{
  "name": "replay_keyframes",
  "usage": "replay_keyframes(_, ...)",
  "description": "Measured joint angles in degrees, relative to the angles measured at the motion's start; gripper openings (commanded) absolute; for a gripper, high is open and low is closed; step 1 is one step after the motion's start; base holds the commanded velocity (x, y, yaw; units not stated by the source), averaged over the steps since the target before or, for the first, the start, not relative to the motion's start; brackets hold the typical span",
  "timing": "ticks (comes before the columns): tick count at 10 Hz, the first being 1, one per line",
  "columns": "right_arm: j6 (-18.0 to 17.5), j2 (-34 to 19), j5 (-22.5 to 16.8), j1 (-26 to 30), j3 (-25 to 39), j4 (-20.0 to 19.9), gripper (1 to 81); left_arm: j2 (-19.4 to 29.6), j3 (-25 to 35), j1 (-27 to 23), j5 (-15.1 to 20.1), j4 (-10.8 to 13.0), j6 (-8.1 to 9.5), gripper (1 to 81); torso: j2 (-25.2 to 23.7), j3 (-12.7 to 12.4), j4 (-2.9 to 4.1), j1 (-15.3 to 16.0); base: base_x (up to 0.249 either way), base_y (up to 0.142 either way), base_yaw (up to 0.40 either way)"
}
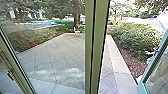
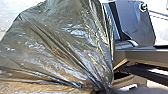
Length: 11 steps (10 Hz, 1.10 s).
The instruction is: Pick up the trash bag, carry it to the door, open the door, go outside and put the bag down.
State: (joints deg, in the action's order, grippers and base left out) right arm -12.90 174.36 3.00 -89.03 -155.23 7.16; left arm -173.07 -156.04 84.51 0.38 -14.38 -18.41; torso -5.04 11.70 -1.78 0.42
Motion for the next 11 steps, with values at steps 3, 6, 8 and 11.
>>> replay_keyframes(3,0.0,0.06,0.0,-0.13,0.0,0.0,81.1,0.07,0.0,-0.05,-0.02,0.0,0.0,1.0,0.0,0.0,0.0,0.0,0.0,0.0,-0.232)
replay_keyframes(6,0.0,0.06,0.0,-0.09,0.0,0.0,81.1,0.05,0.0,-0.02,-0.02,0.0,0.0,1.0,0.0,0.0,0.0,0.0,0.0,0.0,-0.232)
replay_keyframes(8,0.0,0.17,-0.02,-0.16,0.0,0.0,81.1,0.07,0.0,-0.05,-0.02,0.0,0.02,1.0,0.0,0.0,0.0,0.0,0.0,0.0,-0.158)
replay_keyframes(11,0.09,0.22,-0.02,-0.05,0.0,0.01,81.1,0.09,0.0,-0.06,0.0,0.0,0.0,1.0,0.0,0.0,0.0,0.0,-0.022,0.0,-0.069)
